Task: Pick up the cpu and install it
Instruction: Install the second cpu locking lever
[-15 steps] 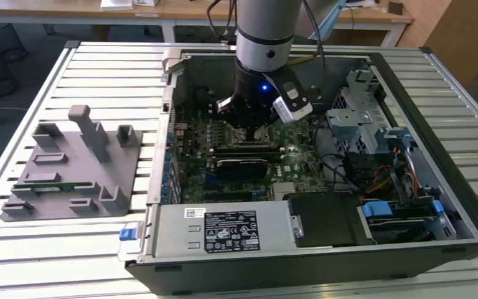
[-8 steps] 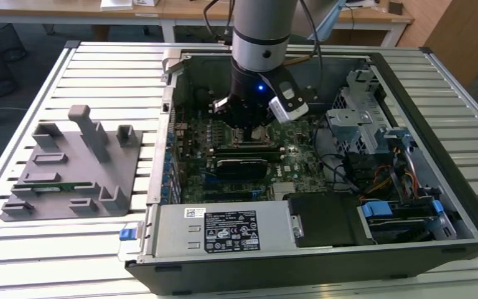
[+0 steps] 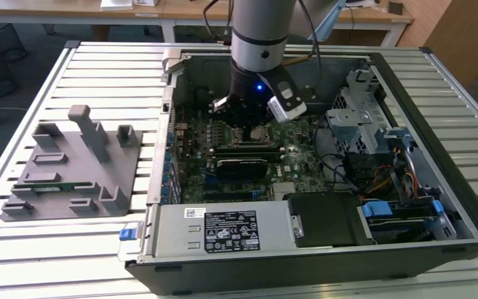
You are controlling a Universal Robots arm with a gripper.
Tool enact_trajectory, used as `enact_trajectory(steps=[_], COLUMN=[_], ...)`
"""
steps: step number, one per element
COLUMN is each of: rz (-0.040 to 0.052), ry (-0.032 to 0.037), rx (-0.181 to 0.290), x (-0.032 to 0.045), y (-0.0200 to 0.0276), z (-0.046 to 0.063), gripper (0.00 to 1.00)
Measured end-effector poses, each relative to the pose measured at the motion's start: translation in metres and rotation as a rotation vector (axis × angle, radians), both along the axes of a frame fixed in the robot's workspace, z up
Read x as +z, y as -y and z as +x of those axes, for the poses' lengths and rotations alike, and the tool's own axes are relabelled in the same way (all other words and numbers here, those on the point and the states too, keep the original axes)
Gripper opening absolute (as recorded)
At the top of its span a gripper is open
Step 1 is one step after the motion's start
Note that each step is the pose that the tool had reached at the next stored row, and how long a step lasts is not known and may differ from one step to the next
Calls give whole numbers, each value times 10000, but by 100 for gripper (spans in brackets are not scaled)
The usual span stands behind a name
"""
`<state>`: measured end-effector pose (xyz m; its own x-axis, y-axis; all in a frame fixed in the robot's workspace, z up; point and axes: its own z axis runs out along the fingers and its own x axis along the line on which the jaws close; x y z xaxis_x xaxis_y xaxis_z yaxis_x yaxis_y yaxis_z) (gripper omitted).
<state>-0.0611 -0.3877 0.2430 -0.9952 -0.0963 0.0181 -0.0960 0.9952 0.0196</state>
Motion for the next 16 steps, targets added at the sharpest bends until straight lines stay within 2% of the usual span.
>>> enact_trajectory(steps=[8, 16], rz=[-2, -1], ry=[-1, -1], rx=[1, -1], x=[-43, -55], y=[-12, -13], z=[-36, -42], gripper=[11, 11])
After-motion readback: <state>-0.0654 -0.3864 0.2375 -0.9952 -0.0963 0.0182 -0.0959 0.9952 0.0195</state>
